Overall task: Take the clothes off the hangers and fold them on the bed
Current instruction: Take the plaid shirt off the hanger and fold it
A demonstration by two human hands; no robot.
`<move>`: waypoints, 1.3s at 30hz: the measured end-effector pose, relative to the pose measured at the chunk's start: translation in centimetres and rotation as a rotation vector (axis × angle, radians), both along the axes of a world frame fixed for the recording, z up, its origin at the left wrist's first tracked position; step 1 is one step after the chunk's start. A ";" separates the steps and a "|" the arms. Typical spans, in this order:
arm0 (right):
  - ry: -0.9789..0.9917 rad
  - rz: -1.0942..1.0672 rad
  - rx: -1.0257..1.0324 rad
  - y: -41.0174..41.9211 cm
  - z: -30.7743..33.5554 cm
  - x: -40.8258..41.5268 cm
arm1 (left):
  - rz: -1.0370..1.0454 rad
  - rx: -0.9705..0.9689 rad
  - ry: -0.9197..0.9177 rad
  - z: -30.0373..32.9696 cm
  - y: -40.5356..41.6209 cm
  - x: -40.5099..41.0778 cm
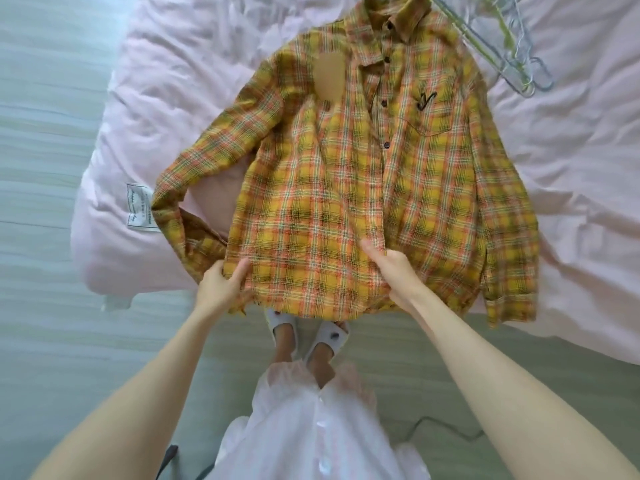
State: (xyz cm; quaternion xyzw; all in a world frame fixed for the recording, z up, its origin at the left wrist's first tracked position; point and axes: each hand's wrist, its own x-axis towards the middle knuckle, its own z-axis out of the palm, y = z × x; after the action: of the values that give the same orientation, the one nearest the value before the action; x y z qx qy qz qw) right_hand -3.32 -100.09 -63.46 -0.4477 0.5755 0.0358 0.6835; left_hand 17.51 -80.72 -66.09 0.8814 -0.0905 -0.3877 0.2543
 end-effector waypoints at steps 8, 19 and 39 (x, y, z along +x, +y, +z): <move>0.106 0.205 0.207 2.0 -1.7 -1.1 | 0.174 -0.100 0.119 -0.2 1.8 -1.3; 0.279 0.315 -0.276 0.9 -0.6 -2.8 | 0.031 0.398 -0.236 1.0 0.2 -4.2; 0.508 0.407 -0.649 -4.2 -2.7 0.8 | -1.124 0.240 -0.184 0.0 -9.7 -7.2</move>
State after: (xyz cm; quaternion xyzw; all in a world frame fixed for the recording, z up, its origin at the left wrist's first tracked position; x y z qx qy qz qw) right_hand -2.54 -104.31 -66.11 -0.7195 0.6066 0.0961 0.3242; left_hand 10.28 -90.38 -66.11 0.7505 -0.5218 -0.3927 -0.1012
